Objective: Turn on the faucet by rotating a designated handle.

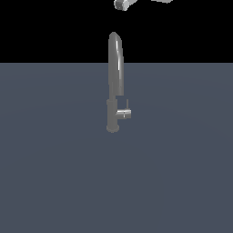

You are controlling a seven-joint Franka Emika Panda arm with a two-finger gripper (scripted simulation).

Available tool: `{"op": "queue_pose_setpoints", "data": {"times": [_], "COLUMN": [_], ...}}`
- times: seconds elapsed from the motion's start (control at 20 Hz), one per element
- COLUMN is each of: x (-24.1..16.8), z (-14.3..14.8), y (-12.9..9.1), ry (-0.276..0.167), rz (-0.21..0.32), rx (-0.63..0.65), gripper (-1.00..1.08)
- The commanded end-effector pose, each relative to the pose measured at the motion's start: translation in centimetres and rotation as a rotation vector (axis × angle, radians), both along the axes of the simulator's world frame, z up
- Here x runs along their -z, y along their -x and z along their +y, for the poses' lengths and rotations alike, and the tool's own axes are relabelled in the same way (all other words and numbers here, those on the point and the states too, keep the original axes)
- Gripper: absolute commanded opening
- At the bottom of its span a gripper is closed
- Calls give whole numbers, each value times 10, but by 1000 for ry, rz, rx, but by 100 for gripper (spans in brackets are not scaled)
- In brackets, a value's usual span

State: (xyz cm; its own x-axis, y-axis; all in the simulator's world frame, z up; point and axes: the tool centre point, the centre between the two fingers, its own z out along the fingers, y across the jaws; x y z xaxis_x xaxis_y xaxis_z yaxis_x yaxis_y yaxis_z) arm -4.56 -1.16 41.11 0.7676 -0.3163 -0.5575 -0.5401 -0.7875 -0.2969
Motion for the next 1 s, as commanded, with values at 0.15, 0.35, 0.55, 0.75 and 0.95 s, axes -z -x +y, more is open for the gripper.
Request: {"op": "queue_pose_setpoints", "data": {"times": [0.15, 0.35, 0.55, 0.75, 0.95], "x": [23, 43, 64, 87, 112], "z": [-7, -12, -17, -23, -27], "y": [-28, -46, -64, -80, -96], "ry": [-78, -136, -195, -258, -323], "rz": [82, 144, 207, 273, 342], "rx": [72, 126, 182, 240, 301], "gripper": [-100, -100, -100, -100, -100]}}
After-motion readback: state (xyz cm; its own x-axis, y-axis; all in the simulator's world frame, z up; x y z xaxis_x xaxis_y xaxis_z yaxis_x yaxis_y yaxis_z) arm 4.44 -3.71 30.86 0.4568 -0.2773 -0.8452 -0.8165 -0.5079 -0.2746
